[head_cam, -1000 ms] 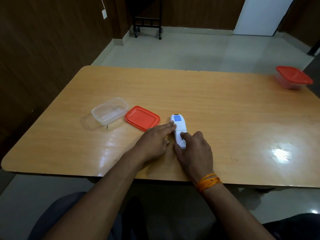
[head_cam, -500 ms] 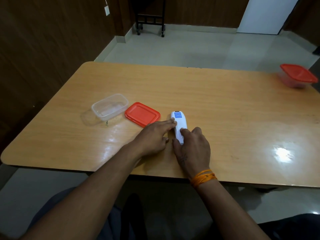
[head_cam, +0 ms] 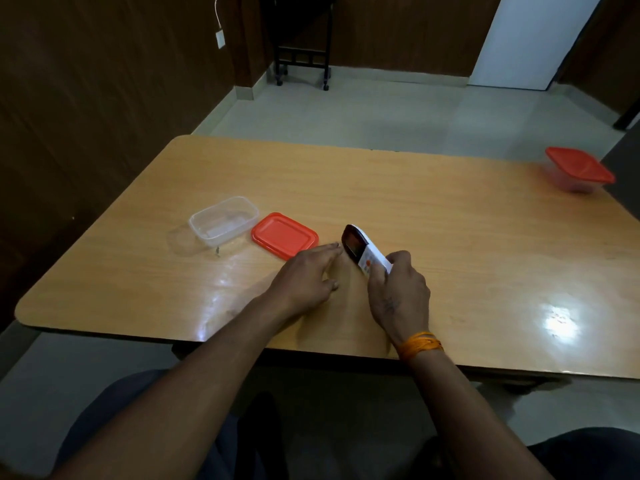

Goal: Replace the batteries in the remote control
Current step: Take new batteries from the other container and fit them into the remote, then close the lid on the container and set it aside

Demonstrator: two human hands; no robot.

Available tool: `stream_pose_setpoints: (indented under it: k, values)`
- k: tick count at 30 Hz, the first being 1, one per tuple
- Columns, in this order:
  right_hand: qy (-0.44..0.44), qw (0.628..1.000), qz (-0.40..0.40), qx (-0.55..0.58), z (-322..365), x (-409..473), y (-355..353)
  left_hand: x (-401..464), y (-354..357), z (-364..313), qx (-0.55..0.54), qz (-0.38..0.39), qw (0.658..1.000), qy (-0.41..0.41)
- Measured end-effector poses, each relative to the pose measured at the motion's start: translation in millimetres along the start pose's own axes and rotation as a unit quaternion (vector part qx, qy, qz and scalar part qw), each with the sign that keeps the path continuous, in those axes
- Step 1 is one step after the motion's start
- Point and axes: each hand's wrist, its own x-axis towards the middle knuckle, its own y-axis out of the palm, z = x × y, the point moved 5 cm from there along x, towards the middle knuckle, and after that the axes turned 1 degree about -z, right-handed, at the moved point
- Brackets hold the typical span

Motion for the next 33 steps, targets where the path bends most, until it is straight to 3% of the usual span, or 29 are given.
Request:
stream_pose_setpoints:
  k: [5, 12, 22, 25, 29, 33]
  values:
    - [-0.013, 0.999, 0.035, -0.018, -15, 6, -3, 1, 4, 2, 0.013, 0.009, 1.000, -0.010]
    - [-0.006, 0.993, -0.062, -0.100, -25, 19, -10, 0, 7, -5, 0.085, 0.037, 0.996, 0.014]
    - [0.019, 0.990, -0.059, -0.125, -36, 28, -10, -2, 5, -6, 0.100, 0.067, 0.993, 0.011]
    - [-0.006, 0.985, -0.100, -0.138, -29, 24, -15, -4, -3, -9, 0.046, 0.027, 0.999, -0.003]
    - [-0.075, 0.981, -0.143, -0.108, -1, 20, -15, -12, -31, -11, -0.010, -0.085, 0.995, -0.050]
    - [-0.141, 0.984, -0.101, -0.027, 40, 21, 10, -25, -59, 6, 0.026, -0.164, 0.978, -0.129]
